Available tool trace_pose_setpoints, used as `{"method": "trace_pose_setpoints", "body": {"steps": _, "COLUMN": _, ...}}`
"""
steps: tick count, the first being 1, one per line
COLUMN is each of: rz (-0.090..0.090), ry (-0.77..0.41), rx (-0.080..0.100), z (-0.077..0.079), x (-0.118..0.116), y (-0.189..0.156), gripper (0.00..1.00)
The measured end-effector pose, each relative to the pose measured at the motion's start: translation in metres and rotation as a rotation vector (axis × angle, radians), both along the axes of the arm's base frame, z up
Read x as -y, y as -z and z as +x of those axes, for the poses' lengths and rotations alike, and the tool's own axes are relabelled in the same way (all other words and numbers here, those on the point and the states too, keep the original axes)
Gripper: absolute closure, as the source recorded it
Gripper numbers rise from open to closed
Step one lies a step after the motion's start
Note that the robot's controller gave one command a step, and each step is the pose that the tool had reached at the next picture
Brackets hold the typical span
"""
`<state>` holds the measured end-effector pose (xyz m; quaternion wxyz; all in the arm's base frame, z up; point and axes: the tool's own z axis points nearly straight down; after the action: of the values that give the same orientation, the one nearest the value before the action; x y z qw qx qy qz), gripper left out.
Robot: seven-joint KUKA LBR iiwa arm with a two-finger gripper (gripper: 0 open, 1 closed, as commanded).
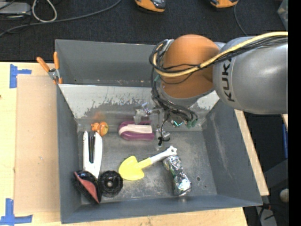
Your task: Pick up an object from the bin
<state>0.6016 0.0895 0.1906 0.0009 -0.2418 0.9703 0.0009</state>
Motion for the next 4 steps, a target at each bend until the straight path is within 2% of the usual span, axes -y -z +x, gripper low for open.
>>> {"method": "trace_pose_setpoints", "body": {"steps": 1, "rz": 0.0, "ry": -0.032, "rx": 0.002, "z": 0.011, "x": 0.003, "y": 0.003, "gripper": 0.0}}
{"method": "trace_pose_setpoints", "body": {"steps": 2, "rz": 0.002, "ry": -0.097, "rx": 0.01, "z": 0.014, "x": 0.021, "y": 0.026, "gripper": 0.0}}
{"method": "trace_pose_setpoints", "body": {"steps": 3, "rz": -0.002, "ry": -0.182, "rx": -0.012, "z": 0.004, "x": 0.038, "y": 0.044, "gripper": 0.0}}
{"method": "trace_pose_setpoints", "body": {"steps": 4, "rz": -0.001, "ry": -0.338, "rx": 0.001, "z": -0.021, "x": 0.019, "y": 0.074, "gripper": 0.0}}
